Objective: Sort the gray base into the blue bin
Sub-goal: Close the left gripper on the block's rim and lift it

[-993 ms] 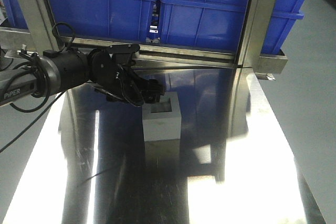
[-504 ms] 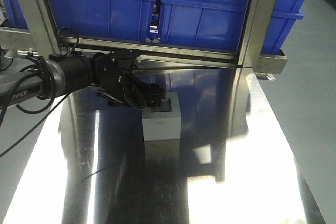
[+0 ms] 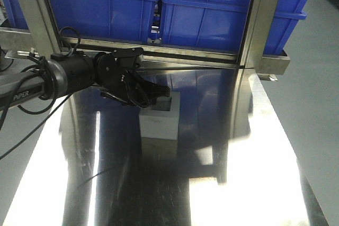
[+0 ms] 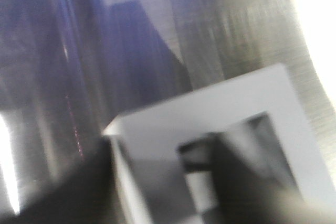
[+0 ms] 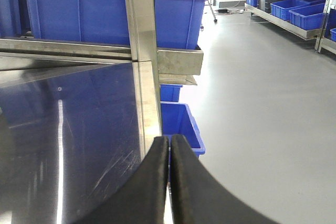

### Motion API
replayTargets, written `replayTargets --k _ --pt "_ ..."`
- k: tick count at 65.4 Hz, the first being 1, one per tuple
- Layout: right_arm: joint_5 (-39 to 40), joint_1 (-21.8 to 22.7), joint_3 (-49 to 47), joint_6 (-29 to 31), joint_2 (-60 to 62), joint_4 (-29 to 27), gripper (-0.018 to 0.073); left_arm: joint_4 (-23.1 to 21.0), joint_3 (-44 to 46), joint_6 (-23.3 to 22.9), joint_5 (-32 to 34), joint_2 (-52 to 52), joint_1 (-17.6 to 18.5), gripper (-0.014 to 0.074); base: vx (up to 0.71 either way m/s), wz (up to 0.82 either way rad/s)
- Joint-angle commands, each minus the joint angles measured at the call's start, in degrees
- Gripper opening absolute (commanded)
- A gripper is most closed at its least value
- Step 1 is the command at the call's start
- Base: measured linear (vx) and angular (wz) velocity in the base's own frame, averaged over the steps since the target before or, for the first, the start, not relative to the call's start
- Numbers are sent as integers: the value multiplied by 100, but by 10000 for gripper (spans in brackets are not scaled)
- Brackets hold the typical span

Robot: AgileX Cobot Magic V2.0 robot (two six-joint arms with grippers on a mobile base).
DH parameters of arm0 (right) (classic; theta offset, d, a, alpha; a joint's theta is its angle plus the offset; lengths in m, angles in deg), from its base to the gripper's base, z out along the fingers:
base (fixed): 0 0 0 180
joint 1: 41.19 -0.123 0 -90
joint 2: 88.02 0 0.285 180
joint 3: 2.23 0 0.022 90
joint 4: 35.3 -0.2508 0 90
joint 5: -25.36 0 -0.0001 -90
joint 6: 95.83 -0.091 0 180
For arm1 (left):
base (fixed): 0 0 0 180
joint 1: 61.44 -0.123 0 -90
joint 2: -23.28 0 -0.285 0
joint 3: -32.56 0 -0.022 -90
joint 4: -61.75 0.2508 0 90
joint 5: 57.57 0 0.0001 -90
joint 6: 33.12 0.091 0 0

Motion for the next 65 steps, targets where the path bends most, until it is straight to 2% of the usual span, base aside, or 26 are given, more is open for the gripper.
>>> replayTargets --k 1,19,27,40,47,54,65 --pt "429 2 11 20 10 27 -5 71 97 -9 -69 233 -11 6 0 0" --pt "429 2 11 20 10 27 -5 77 97 4 143 388 -11 -8 0 0" --pt "429 2 11 20 10 27 -5 296 -58 142 420 796 45 -8 0 0" --pt "429 2 11 20 10 27 -5 296 -1441 142 2102 2046 109 -8 0 0" --pt "429 2 11 20 10 27 -5 341 -2276 160 2804 2831 102 -8 0 0" --pt "429 2 11 20 10 27 -5 514 -3000 170 3206 3602 102 -8 0 0" --pt "429 2 11 20 10 27 -5 649 -3868 170 3371 4767 102 -8 0 0"
